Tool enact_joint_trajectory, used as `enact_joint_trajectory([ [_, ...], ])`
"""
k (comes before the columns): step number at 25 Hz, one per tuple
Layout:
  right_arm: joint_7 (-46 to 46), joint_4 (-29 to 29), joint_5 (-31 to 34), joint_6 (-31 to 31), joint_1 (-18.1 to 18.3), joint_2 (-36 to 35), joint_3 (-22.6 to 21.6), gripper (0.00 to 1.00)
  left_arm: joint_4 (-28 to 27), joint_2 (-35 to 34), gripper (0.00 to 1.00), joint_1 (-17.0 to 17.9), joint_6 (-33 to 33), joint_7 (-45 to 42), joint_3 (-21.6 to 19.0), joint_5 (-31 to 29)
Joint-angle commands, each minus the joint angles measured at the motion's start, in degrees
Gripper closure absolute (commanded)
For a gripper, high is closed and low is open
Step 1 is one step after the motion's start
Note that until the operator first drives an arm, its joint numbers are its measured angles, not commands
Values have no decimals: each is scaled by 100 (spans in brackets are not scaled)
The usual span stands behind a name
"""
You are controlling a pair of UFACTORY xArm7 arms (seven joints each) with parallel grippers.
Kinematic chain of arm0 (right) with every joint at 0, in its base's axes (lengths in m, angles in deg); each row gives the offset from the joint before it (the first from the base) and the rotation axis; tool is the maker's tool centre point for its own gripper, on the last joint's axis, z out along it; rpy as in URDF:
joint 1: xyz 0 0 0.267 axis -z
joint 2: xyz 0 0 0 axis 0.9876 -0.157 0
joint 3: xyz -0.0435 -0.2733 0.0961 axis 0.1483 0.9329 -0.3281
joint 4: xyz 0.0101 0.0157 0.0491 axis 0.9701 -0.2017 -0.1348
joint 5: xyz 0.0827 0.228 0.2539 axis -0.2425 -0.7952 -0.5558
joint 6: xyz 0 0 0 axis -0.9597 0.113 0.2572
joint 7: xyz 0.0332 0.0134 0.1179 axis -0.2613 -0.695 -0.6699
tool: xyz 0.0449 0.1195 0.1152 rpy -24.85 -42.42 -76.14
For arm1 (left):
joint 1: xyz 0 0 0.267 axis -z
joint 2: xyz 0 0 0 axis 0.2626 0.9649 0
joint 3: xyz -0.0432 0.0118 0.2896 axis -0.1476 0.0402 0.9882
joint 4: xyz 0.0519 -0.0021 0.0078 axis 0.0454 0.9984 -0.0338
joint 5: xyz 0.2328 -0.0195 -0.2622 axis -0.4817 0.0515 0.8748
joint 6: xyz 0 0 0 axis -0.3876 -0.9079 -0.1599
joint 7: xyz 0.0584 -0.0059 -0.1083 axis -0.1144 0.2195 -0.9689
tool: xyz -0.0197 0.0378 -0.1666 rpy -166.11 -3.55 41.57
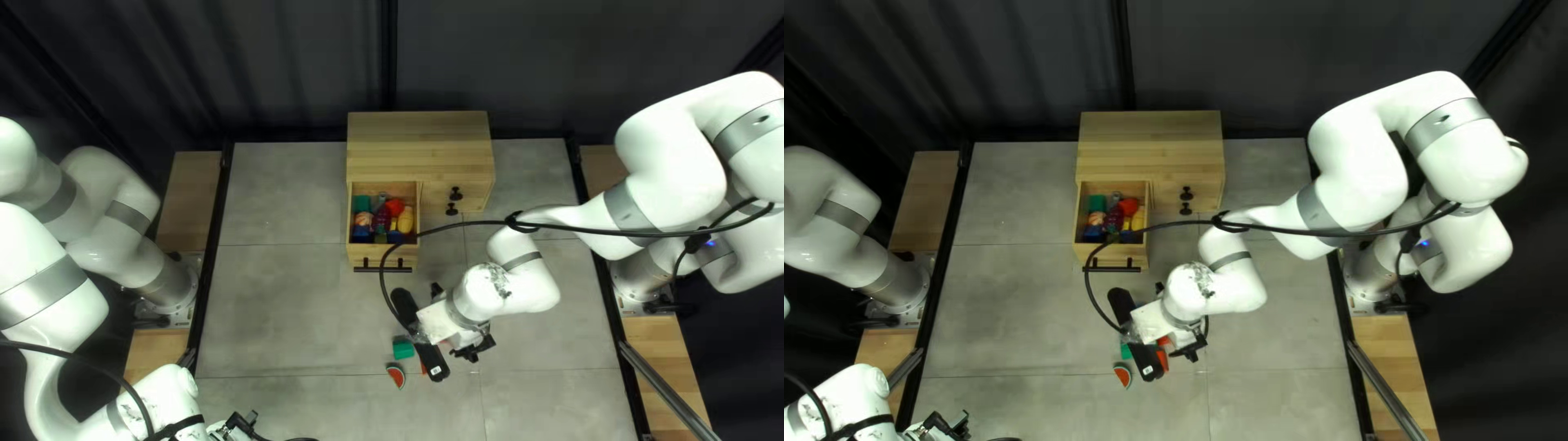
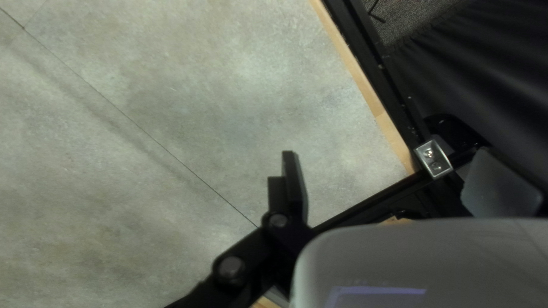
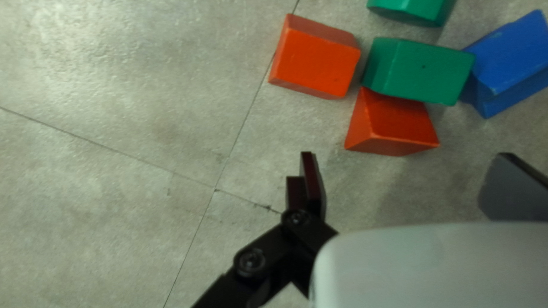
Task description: Open drawers and place objects into drawer and close
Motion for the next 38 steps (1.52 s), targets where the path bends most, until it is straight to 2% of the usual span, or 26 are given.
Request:
enact_joint_trajectory([
  [1, 97, 122, -72, 90, 49, -124, -28, 0, 0, 0, 0, 0, 0, 0, 0, 0],
  [6, 160, 166, -131, 123, 89, -223, -46, 0, 0, 0, 0, 0, 0, 0, 0, 0],
  [9, 162, 143, -183, 83, 106, -254, -60, 8, 0, 0, 0, 0, 0, 0, 0, 0],
  [14, 133, 263, -279, 152, 107, -347, -104, 8, 0, 0, 0, 0, 0, 0, 0, 0],
  [16, 115, 306, -305, 194, 108, -380, -112, 13, 0, 0, 0, 0, 0, 0, 0, 0],
  [19, 77, 372, -347, 247, 111, -430, -117, 30, 0, 0, 0, 0, 0, 0, 0, 0],
  [21, 51, 407, -362, 271, 110, -453, -115, 67, 0, 0, 0, 0, 0, 0, 0, 0],
  [22, 30, 425, -368, 289, 108, -460, -112, 67, 0, 0, 0, 0, 0, 0, 0, 0],
  [23, 8, 434, -372, 304, 104, -459, -108, 91, 0, 0, 0, 0, 0, 0, 0, 0],
  [24, -44, 453, -365, 346, 90, -442, -99, 94, 0, 0, 0, 0, 0, 0, 0, 0],
  [30, -311, 602, -236, 713, -45, -278, -67, 95, 0, 0, 0, 0, 0, 0, 0, 0],
  [33, -479, 649, -73, 1122, -121, 7, -36, 96, 0, 0, 0, 0, 0, 0, 0, 0],
  [38, -560, 633, 262, 2056, -100, 878, 28, 97, 0, 0, 0, 0, 0, 0, 0, 0],
])
